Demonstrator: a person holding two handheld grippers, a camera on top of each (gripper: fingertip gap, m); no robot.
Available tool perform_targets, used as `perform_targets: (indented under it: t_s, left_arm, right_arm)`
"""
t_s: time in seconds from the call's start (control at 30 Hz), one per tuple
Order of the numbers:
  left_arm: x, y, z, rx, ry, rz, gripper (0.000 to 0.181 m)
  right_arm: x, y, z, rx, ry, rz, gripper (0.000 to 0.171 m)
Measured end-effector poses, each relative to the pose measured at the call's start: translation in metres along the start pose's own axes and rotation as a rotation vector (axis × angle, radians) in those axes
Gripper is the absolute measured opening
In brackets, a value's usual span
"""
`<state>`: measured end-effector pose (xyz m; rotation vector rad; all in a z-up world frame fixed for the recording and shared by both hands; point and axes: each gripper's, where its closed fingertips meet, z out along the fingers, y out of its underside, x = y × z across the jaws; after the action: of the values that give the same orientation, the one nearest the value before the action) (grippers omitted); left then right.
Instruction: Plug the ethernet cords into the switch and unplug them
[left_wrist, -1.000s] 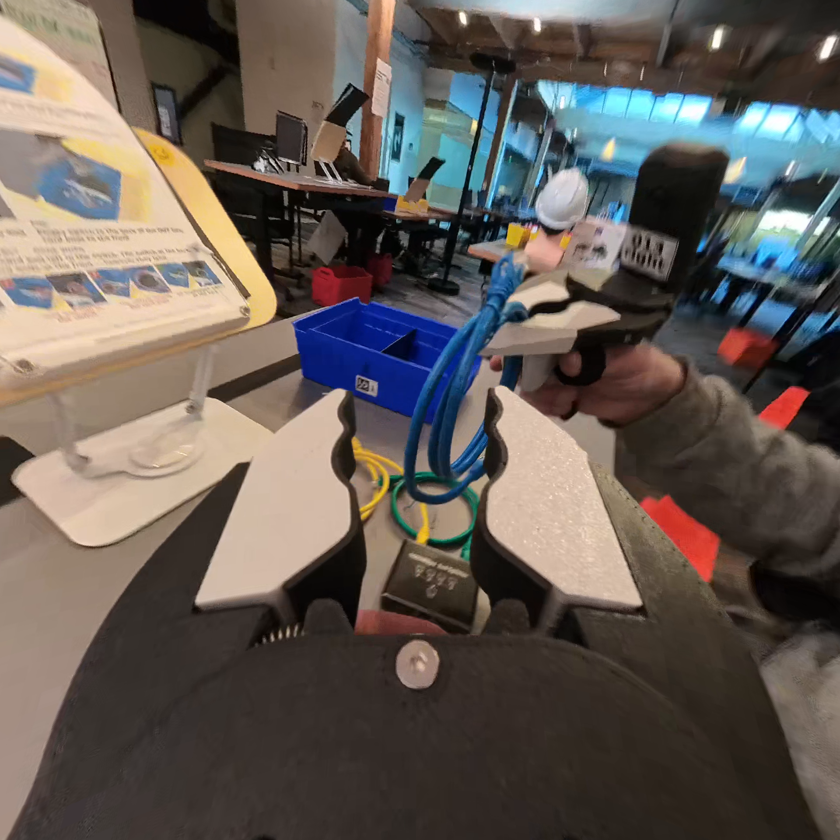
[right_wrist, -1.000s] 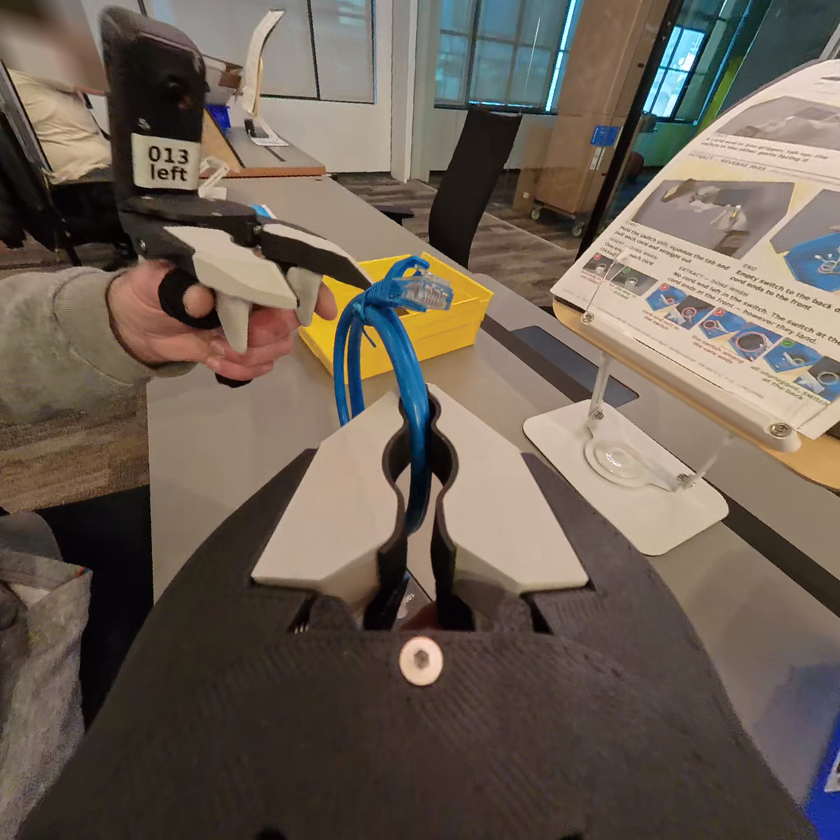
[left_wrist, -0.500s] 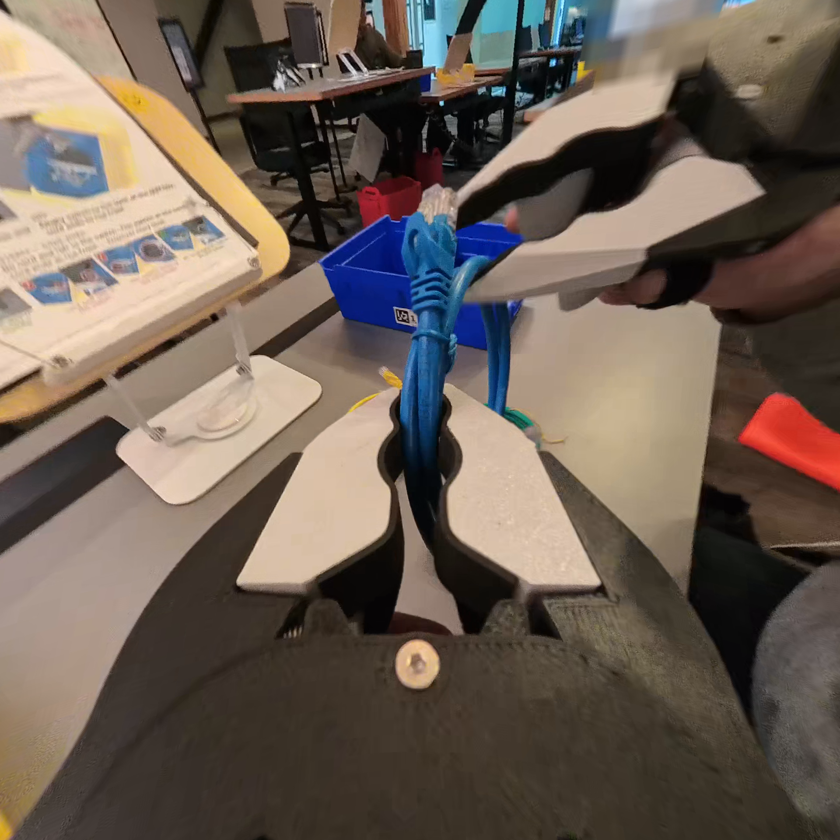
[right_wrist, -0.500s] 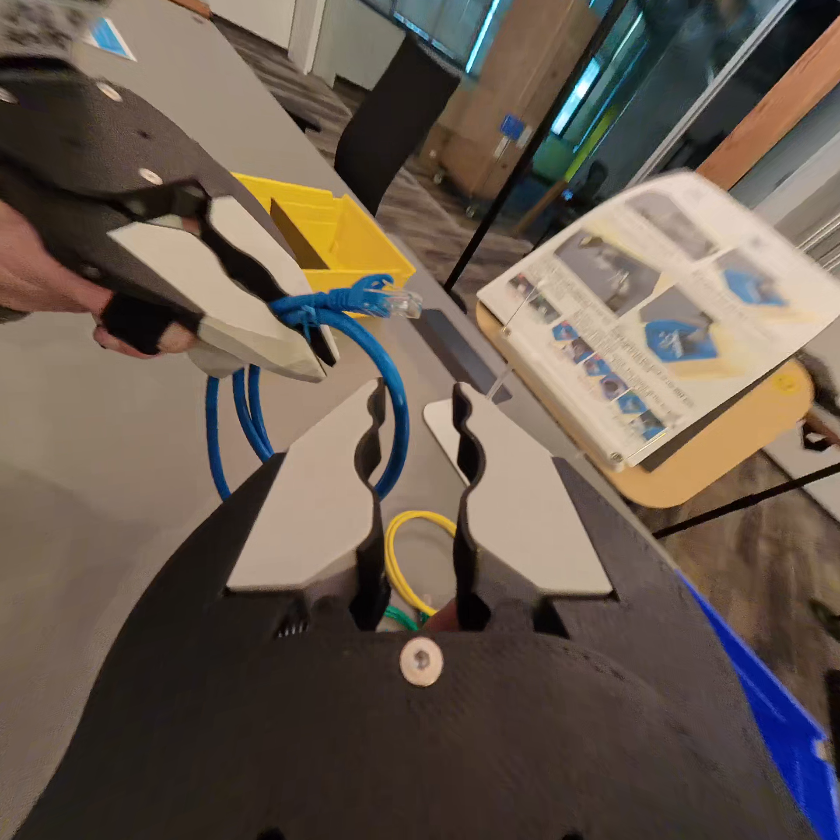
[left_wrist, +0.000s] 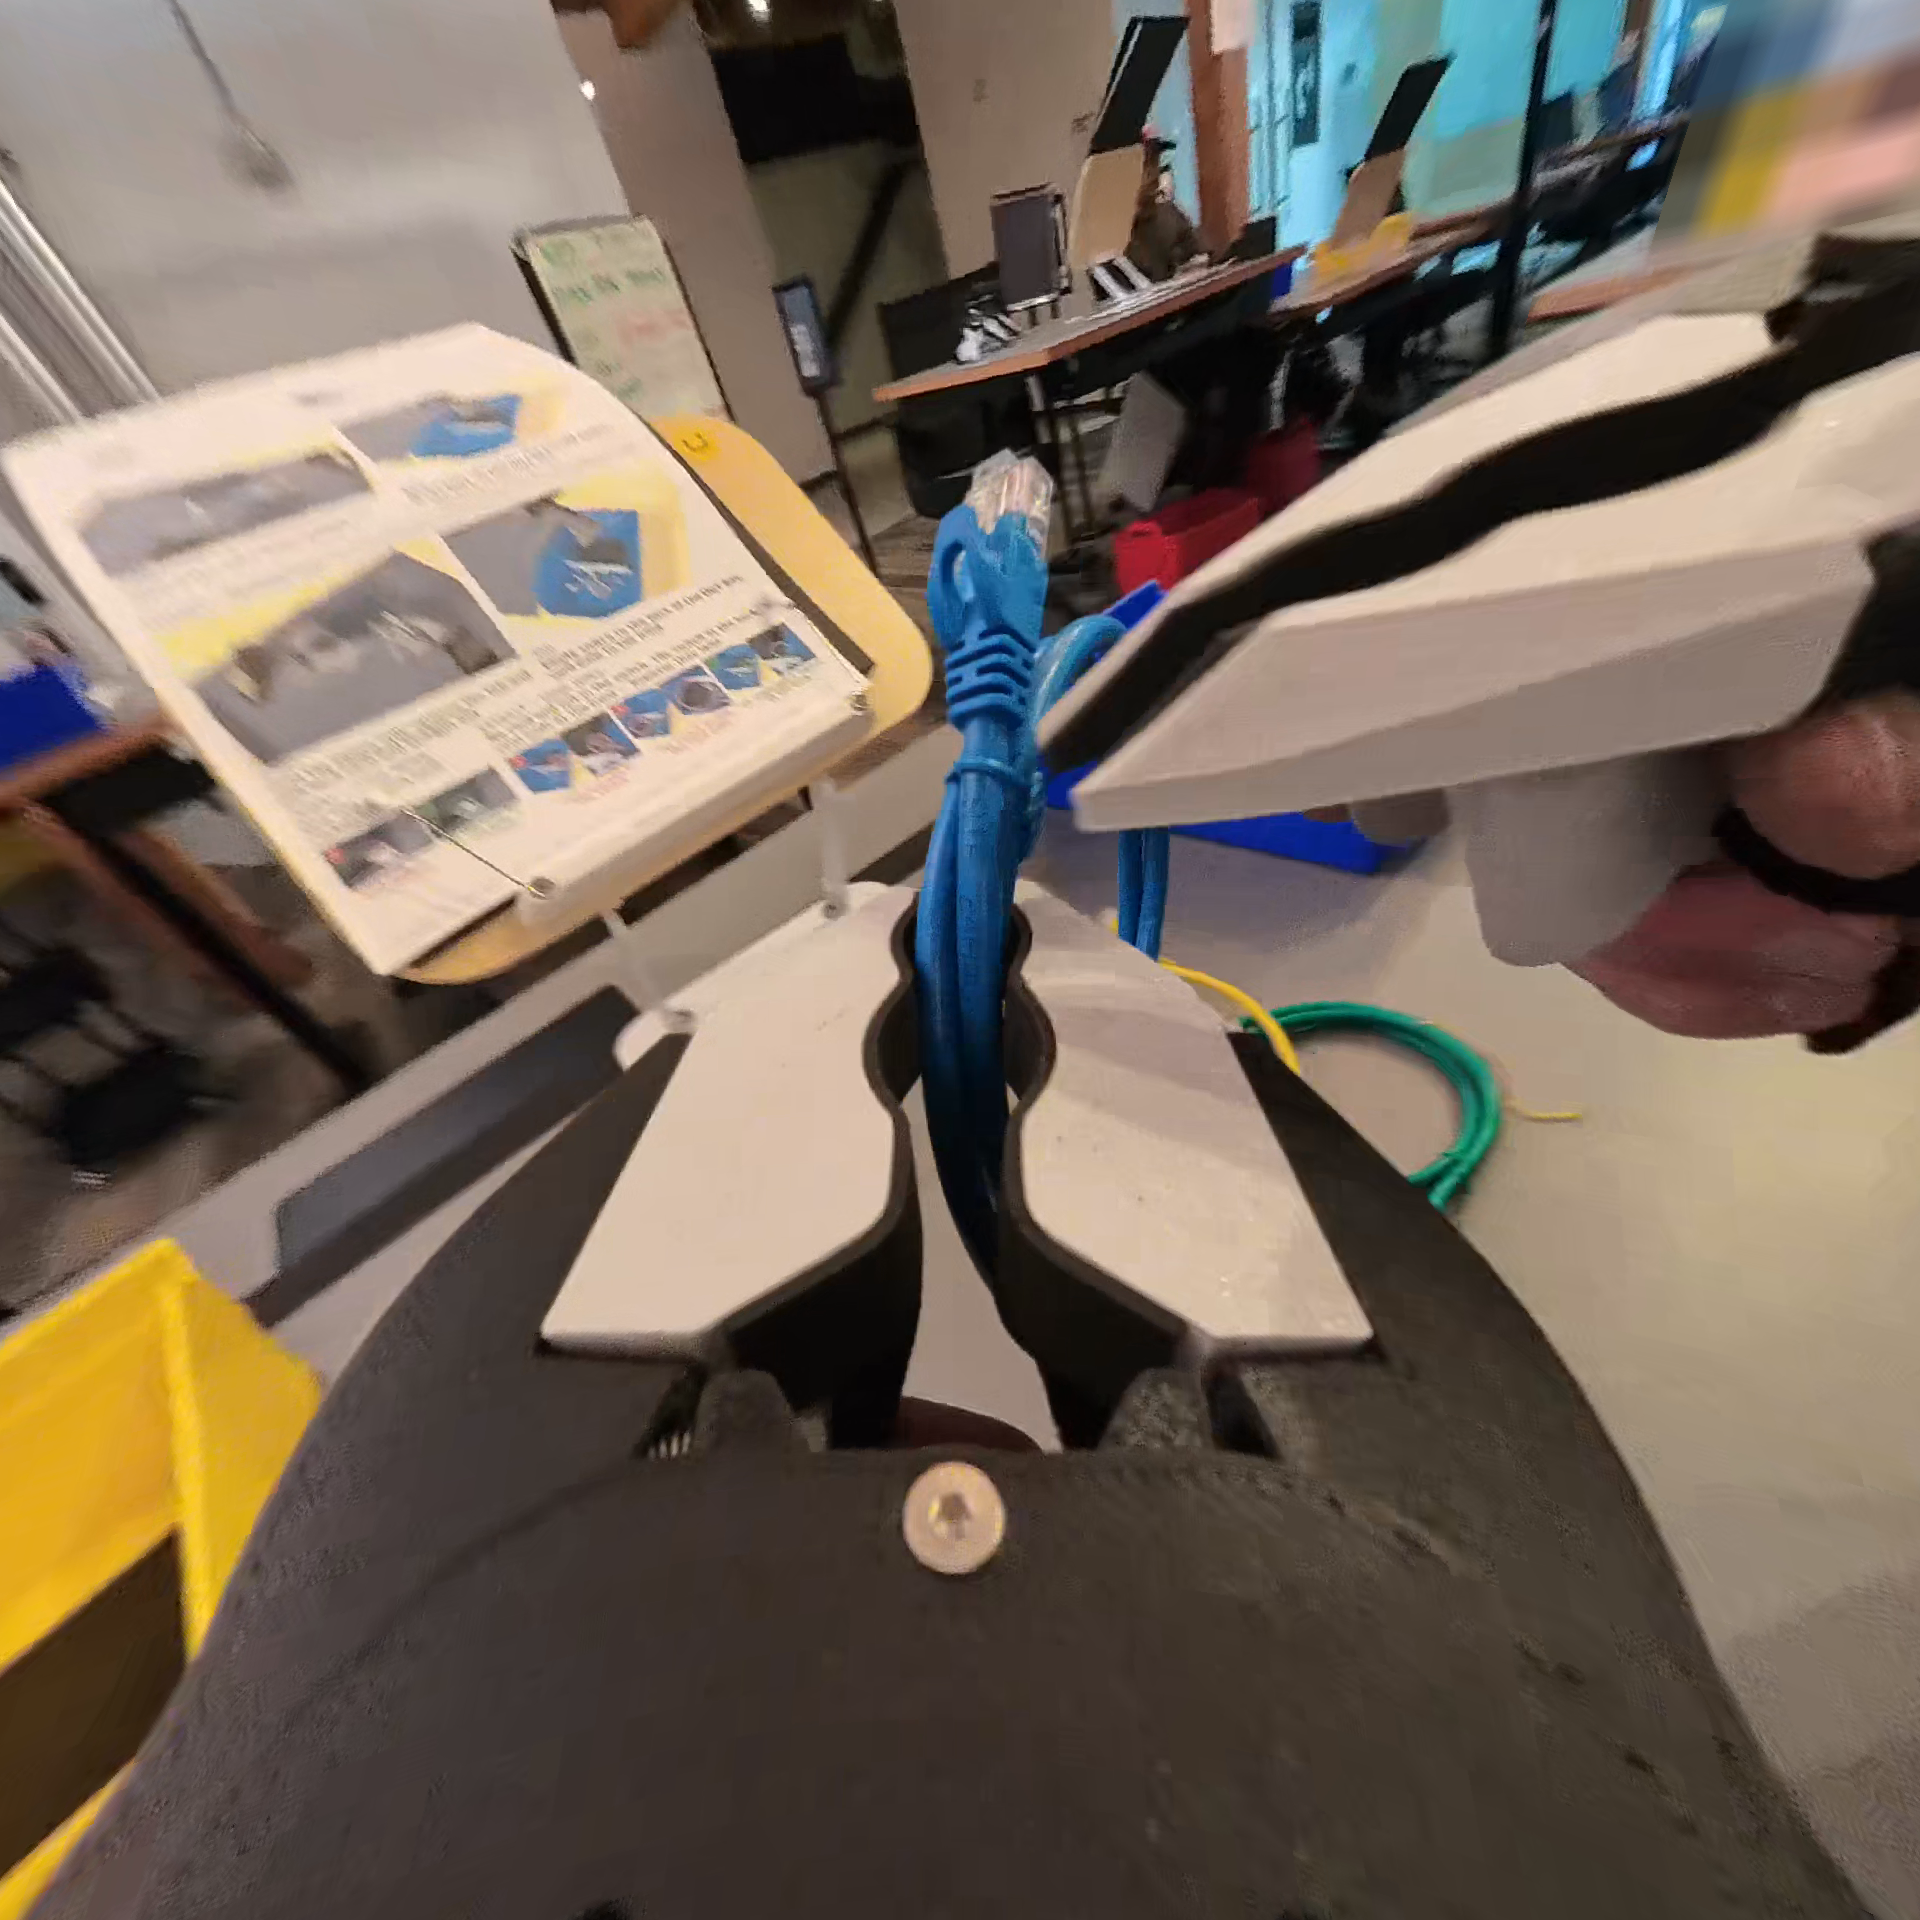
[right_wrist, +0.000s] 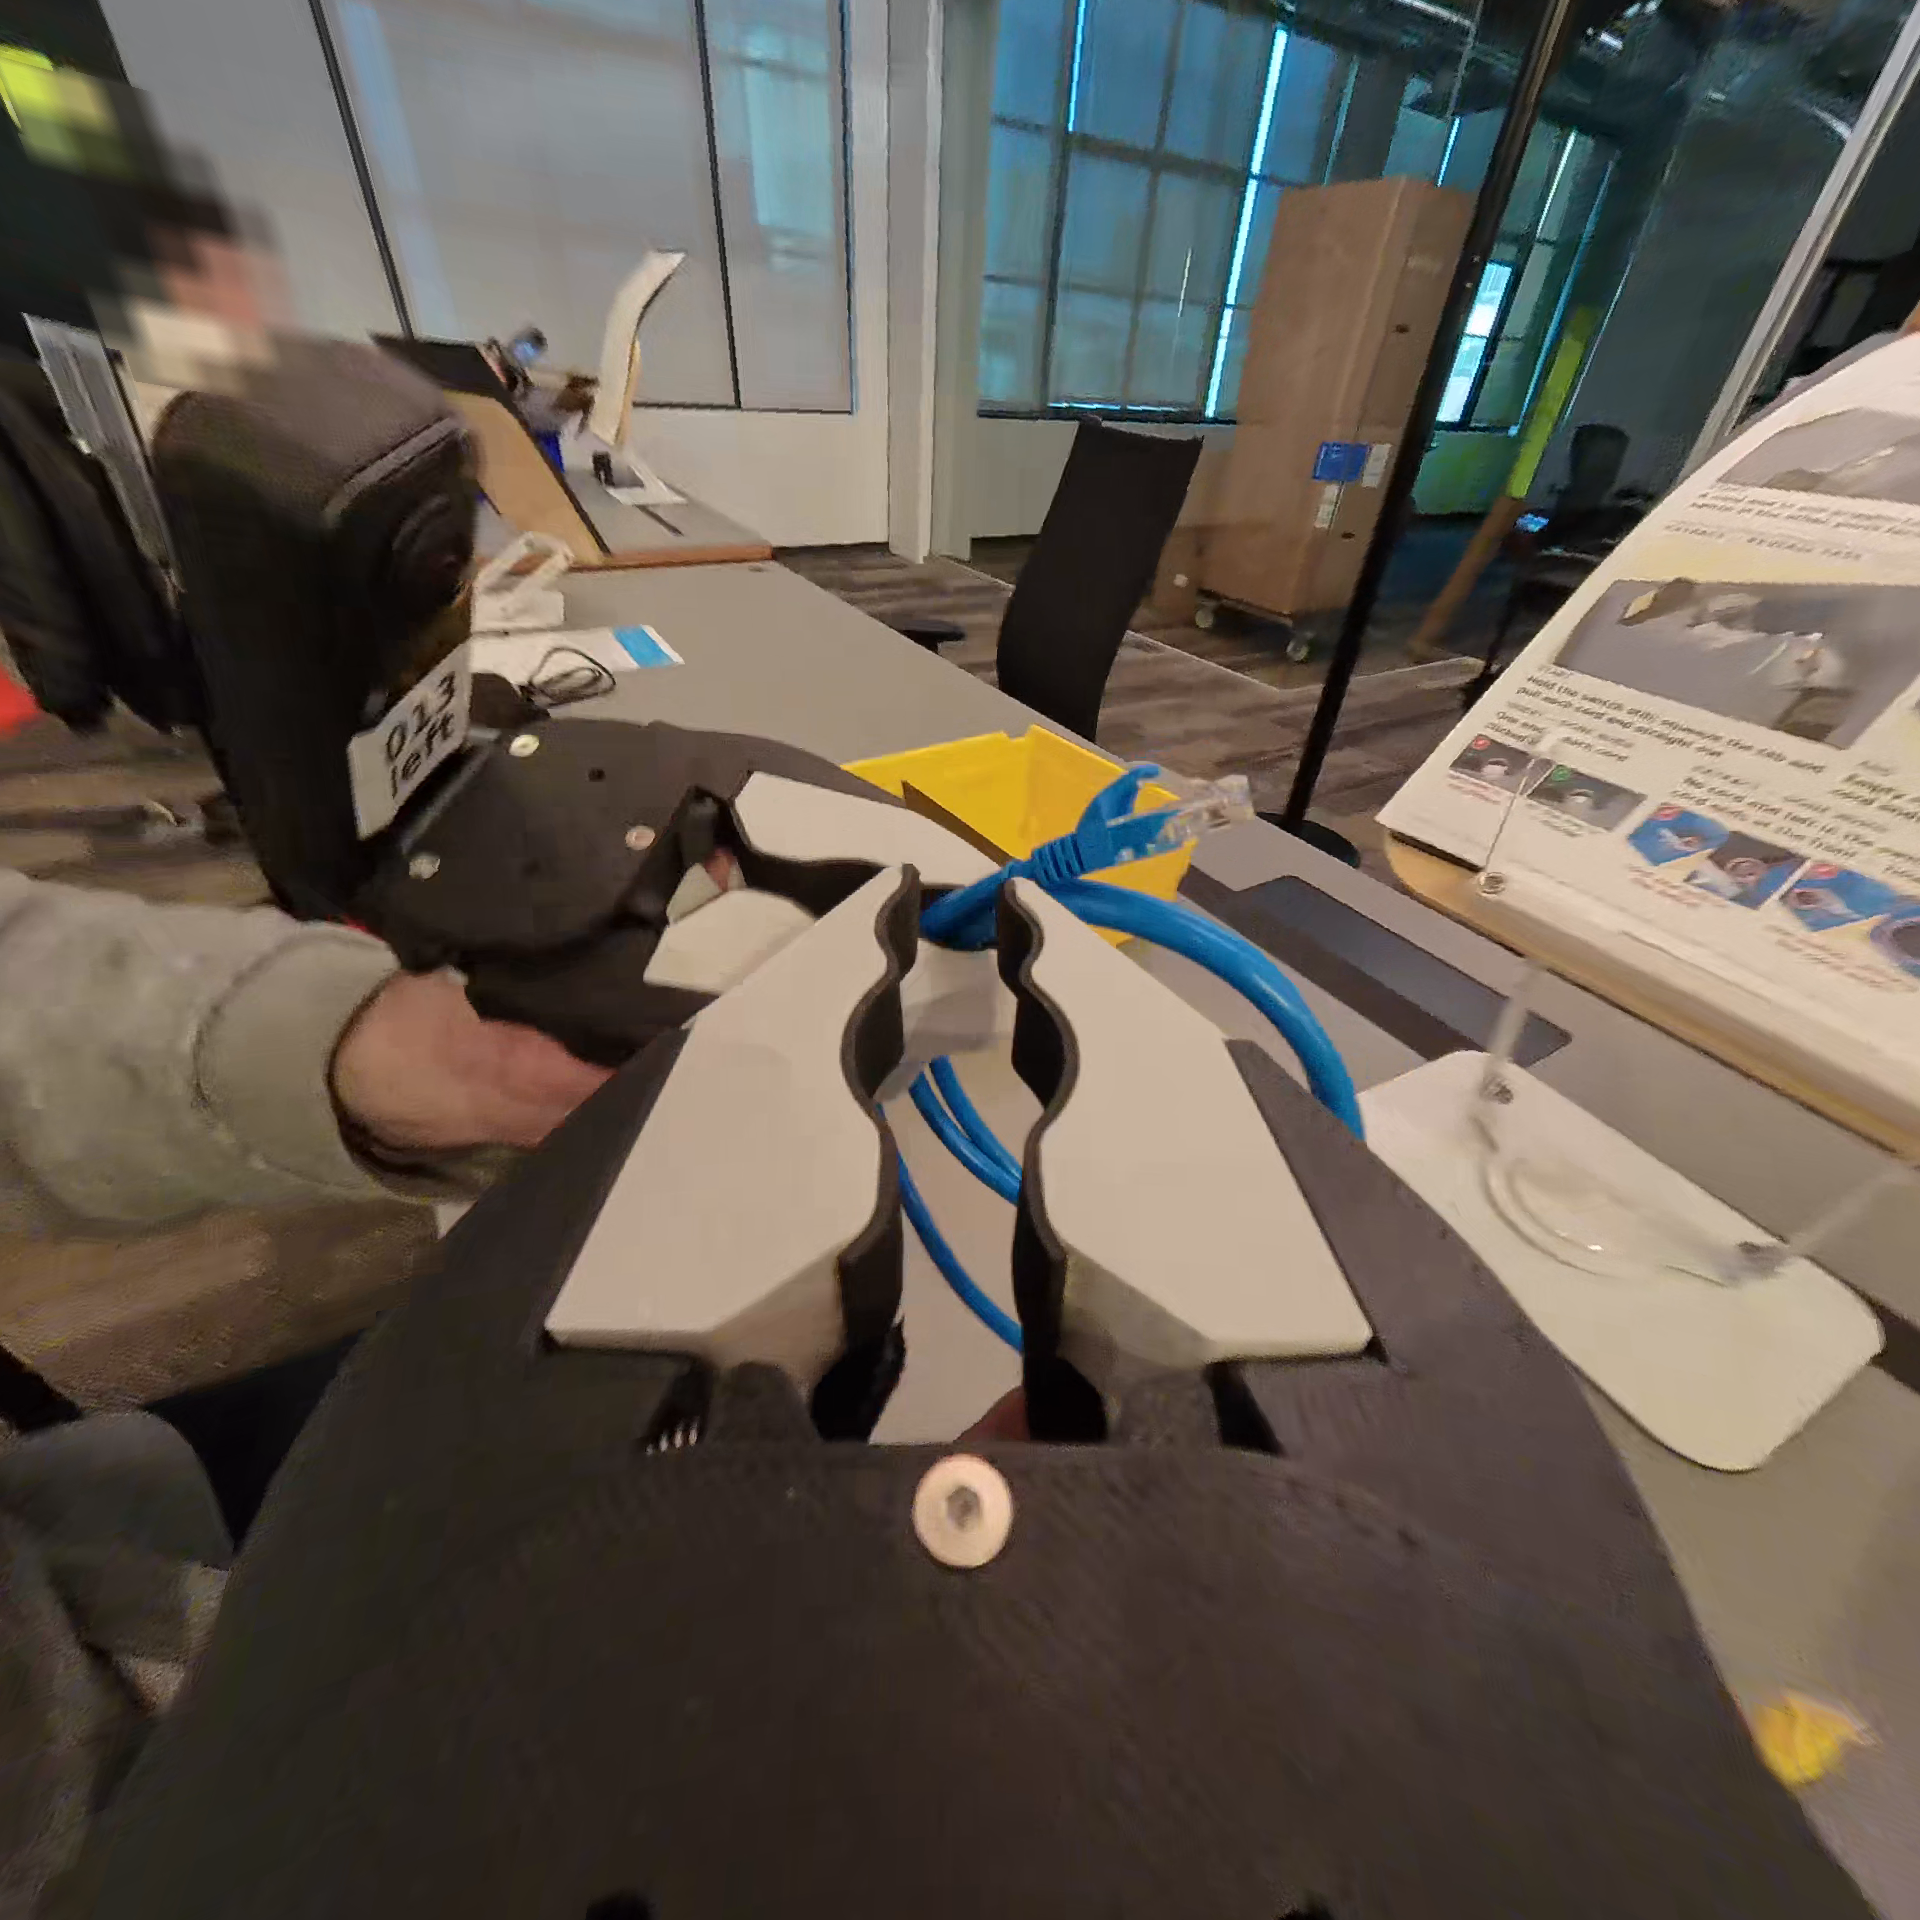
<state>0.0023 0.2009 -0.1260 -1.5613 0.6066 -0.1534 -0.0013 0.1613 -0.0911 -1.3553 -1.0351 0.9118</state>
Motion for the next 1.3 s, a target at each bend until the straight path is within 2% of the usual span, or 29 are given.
perform_targets:
  t_s: [0.17, 0.33, 0.5, 0.63, 0.8, 0.87, 0.97, 1.1, 1.23, 1.3]
  left_arm:
    - [-0.006, 0.0, -0.001, 0.002, -0.096, 0.065, 0.01]
    - [-0.007, -0.007, -0.004, 0.027, -0.158, 0.152, 0.01]
    - [-0.004, -0.012, -0.008, 0.049, -0.186, 0.221, 0.01]
    - [-0.002, -0.016, -0.009, 0.049, -0.159, 0.227, 0.01]
    - [0.001, -0.015, -0.01, 0.028, -0.077, 0.183, 0.01]
    - [-0.012, -0.019, -0.015, 0.052, -0.103, 0.122, 0.01]
    - [-0.044, -0.024, -0.022, 0.055, -0.147, 0.072, 0.01]
    - [-0.033, -0.029, -0.023, 0.068, -0.121, 0.09, 0.01]
    - [-0.011, -0.027, -0.02, 0.062, -0.143, 0.215, 0.01]
    - [-0.004, -0.028, -0.02, 0.062, -0.158, 0.249, 0.01]
  right_arm:
    - [0.006, 0.005, 0.0, -0.029, 0.058, 0.008, 0.007]
    - [0.009, 0.006, 0.003, -0.028, 0.073, 0.06, 0.012]
    - [0.009, 0.005, 0.002, 0.019, 0.047, 0.116, 0.003]
    - [0.006, 0.002, -0.002, 0.023, 0.003, 0.079, 0.0]
    - [0.009, 0.005, -0.008, -0.048, 0.023, -0.131, 0.0]
    - [0.023, 0.003, -0.018, -0.07, 0.068, -0.171, 0.0]
    - [0.029, -0.012, -0.036, -0.011, -0.024, -0.058, 0.0]
    - [0.024, -0.023, -0.031, 0.025, 0.032, -0.122, 0.0]
    - [0.009, -0.014, -0.011, 0.01, 0.006, -0.065, 0.019]
    - [0.003, -0.009, -0.004, 0.017, -0.022, -0.012, 0.018]
